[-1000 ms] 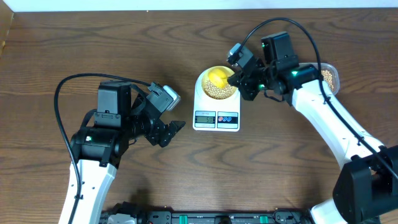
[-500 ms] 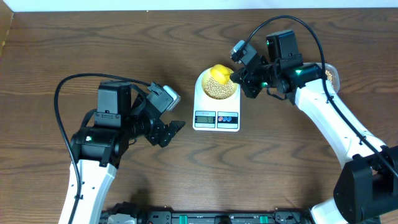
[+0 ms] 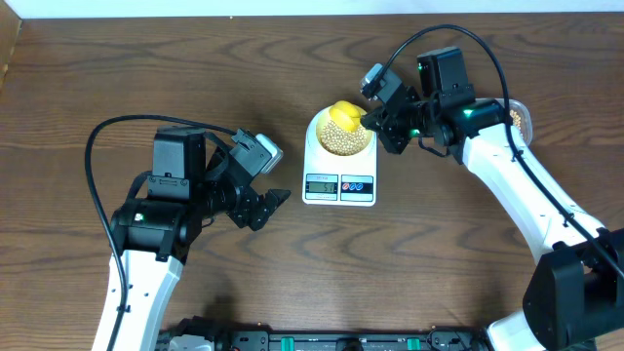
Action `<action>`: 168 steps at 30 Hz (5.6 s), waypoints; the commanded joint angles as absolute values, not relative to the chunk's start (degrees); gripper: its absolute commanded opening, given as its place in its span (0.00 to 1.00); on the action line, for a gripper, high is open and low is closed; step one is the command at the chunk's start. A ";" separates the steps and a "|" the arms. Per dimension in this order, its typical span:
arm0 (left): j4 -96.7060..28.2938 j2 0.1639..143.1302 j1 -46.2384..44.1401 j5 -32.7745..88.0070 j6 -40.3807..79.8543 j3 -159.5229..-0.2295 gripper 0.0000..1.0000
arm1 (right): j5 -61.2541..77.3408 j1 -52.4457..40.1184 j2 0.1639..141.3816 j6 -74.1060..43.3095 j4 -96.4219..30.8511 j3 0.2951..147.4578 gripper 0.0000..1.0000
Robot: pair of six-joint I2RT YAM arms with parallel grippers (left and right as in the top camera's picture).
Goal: Scoop item into bowl and weigh 50g on scale
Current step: 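Lower the scoop into the bowl to scoop out some soybeans, then lift the scoop holding a few soybeans above the bowl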
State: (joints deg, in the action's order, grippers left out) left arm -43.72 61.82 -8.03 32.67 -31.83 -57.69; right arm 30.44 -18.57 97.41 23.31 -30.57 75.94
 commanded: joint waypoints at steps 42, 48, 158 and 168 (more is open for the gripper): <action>-43.90 61.84 -7.79 32.73 -32.56 -57.47 0.85 | 26.52 -20.36 102.89 28.82 -32.53 75.90 0.01; -43.90 61.84 -7.79 32.73 -32.56 -57.47 0.84 | 27.83 -21.47 102.89 28.80 -33.04 75.90 0.01; -43.92 61.84 -7.79 32.73 -32.56 -57.47 0.84 | 33.32 -16.58 98.85 21.89 -21.80 76.07 0.01; -43.90 61.84 -7.79 32.73 -32.56 -57.47 0.85 | 34.11 -16.60 98.85 21.02 -25.50 76.07 0.01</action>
State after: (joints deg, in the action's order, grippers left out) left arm -43.70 61.82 -8.03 32.67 -31.81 -57.69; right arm 32.99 -16.58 100.09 21.56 -25.52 75.94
